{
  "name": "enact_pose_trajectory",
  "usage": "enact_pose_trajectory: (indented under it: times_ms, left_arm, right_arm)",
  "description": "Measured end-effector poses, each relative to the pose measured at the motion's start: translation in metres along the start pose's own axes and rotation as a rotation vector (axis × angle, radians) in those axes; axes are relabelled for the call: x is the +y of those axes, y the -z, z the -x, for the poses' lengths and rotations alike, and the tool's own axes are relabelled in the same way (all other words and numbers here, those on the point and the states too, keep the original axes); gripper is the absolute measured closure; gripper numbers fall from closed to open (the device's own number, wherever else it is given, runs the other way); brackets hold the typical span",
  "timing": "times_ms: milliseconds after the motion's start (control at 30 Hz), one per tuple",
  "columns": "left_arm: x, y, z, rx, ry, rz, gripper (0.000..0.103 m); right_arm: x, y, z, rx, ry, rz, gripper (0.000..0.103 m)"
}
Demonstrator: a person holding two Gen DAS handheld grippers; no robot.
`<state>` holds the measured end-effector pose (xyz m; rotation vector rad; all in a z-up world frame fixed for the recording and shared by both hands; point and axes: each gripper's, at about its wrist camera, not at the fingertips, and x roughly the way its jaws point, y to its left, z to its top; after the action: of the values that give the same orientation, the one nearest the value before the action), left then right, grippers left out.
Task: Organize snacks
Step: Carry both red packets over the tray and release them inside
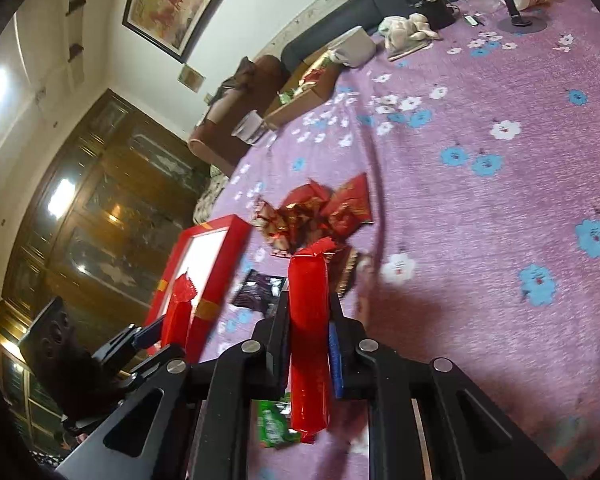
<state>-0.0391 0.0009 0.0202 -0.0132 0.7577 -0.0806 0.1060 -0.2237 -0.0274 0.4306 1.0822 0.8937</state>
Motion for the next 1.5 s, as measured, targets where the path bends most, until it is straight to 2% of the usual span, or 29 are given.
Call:
enact_pose_trajectory:
  times_ms: [233,400,600,900,1133,1233,1333,1367,1433,1467,1500]
  left_arm:
    - [0.032,0.008,0.019,-0.029,-0.030,0.047,0.055]
    - [0.064,0.015,0.030,-0.050,-0.056,0.095,0.055]
    - [0.103,0.027,0.042,-0.068,-0.110,0.151,0.055]
    - [0.157,0.047,0.057,-0.078,-0.193,0.227,0.055]
    - [0.188,0.056,0.053,-0.051,-0.244,0.270,0.054]
    - [0.190,0.059,0.050,-0.031,-0.256,0.269,0.054]
    - [0.187,0.059,0.048,-0.027,-0.303,0.245,0.054]
    - [0.186,0.059,0.048,-0.027,-0.318,0.237,0.052]
    - [0.182,0.057,0.049,-0.033,-0.362,0.216,0.039]
    - [0.181,0.057,0.050,-0.038,-0.376,0.212,0.030]
    - [0.179,0.056,0.052,-0.048,-0.386,0.208,0.028]
  right_arm:
    - [0.027,0.007,-0.014,-0.024,0.005,-0.037,0.088]
    - [0.062,0.001,-0.024,-0.043,-0.056,-0.041,0.088]
    - [0.106,-0.002,-0.069,0.014,-0.105,-0.024,0.088]
    - [0.154,0.009,-0.154,0.145,-0.169,-0.025,0.088]
    - [0.179,0.015,-0.187,0.176,-0.200,0.001,0.087]
    - [0.185,0.021,-0.197,0.191,-0.189,0.027,0.084]
    - [0.189,0.021,-0.199,0.174,-0.174,0.048,0.080]
    - [0.190,0.022,-0.198,0.161,-0.165,0.057,0.079]
    - [0.191,0.021,-0.191,0.126,-0.154,0.080,0.076]
    - [0.190,0.020,-0.187,0.110,-0.157,0.085,0.071]
    - [0.189,0.019,-0.181,0.089,-0.162,0.087,0.067]
